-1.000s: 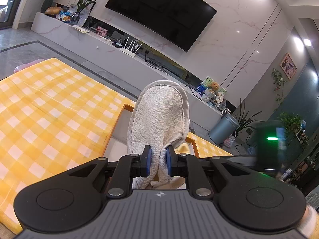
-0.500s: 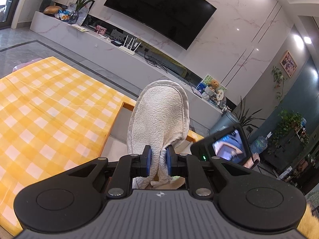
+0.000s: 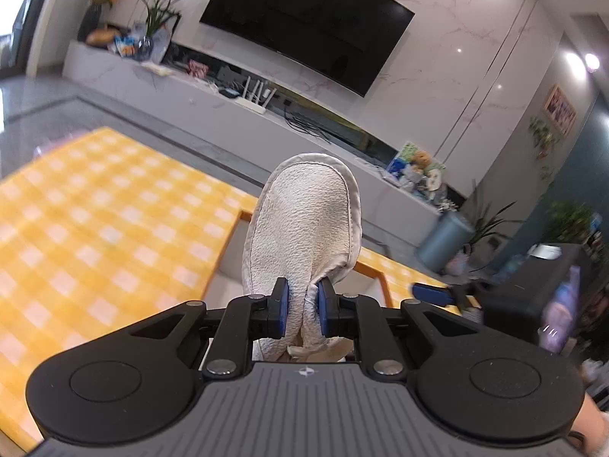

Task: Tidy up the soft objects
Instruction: 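Lower the yellow cloth into the box and open the right tool while the left tool holds the grey pad, then lower the grey pad into the box and open the left tool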

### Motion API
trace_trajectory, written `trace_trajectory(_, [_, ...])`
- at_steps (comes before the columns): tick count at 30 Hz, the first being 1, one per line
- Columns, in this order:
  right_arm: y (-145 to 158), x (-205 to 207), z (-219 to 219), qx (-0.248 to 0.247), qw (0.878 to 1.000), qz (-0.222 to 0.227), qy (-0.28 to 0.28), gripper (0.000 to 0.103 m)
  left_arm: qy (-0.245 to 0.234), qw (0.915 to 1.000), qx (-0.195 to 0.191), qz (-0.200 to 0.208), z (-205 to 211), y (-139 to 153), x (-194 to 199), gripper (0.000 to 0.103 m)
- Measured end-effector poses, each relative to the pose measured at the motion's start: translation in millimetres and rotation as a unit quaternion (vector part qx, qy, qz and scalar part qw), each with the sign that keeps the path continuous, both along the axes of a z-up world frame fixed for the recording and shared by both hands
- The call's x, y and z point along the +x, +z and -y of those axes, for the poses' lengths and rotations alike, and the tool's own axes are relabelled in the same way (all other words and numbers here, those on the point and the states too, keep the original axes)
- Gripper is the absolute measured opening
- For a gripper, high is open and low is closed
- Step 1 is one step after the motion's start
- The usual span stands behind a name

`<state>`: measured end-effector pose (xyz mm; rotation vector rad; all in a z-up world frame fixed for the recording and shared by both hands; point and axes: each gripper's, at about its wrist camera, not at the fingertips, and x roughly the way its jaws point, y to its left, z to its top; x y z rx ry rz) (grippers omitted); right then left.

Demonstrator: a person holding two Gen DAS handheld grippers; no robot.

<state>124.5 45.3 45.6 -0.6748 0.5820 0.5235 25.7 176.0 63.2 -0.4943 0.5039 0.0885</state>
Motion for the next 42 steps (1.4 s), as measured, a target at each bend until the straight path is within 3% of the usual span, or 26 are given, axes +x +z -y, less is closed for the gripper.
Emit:
trace_trajectory(5, [11.8,-4.9,13.5,0.014,1.000,0.016,-0.003,0.081,-0.008,0.9999,0.012,0.005,9.0,14.2,29.6,0.018])
trace_trajectory(10, [17.7,-9.7,37.3,0.039,0.998,0.031,-0.030,0.081,-0.037,0.9956,0.086,-0.011,25.8,11.6,63.6,0.018])
trace_trajectory(18, [21.5,-5.2,55.7,0.086,0.995,0.005,-0.046,0.081,-0.061,0.9748,0.196,-0.086,52.4,-16.6,105.3,0.018])
trace_trajectory(27, [20.5,-6.1,51.1,0.096,0.995,0.000,-0.037,0.081,-0.044,0.9625,0.209,-0.167,53.9,-51.7,122.5,0.023])
trace_trajectory(28, [20.0,-6.2,50.1,0.095,0.995,0.000,-0.037,0.081,-0.042,0.9623,0.203,-0.176,51.2,-53.9,123.7,0.030])
trace_trajectory(30, [19.1,-6.6,48.2,0.093,0.995,0.000,-0.036,0.081,-0.032,0.9611,0.196,-0.192,46.9,-56.5,125.2,0.057])
trace_trajectory(31, [19.0,-6.5,47.6,0.093,0.995,0.001,-0.037,0.081,-0.024,0.9602,0.198,-0.196,45.5,-56.5,125.2,0.077])
trace_trajectory(32, [19.4,-6.8,47.9,0.092,0.995,0.001,-0.037,0.081,-0.015,0.9602,0.203,-0.192,45.1,-54.9,124.2,0.085])
trace_trajectory(35, [21.7,-7.9,49.7,0.093,0.995,0.002,-0.038,0.081,0.017,0.9605,0.221,-0.169,43.9,-48.6,115.5,0.094])
trace_trajectory(38, [24.8,-8.2,53.3,0.095,0.995,0.005,-0.042,0.081,0.022,0.9617,0.195,-0.191,39.6,-46.4,110.7,0.094])
trace_trajectory(42, [28.2,-10.6,54.9,0.096,0.994,0.003,-0.047,0.081,0.019,0.9677,0.177,-0.178,34.8,-39.0,104.9,0.094])
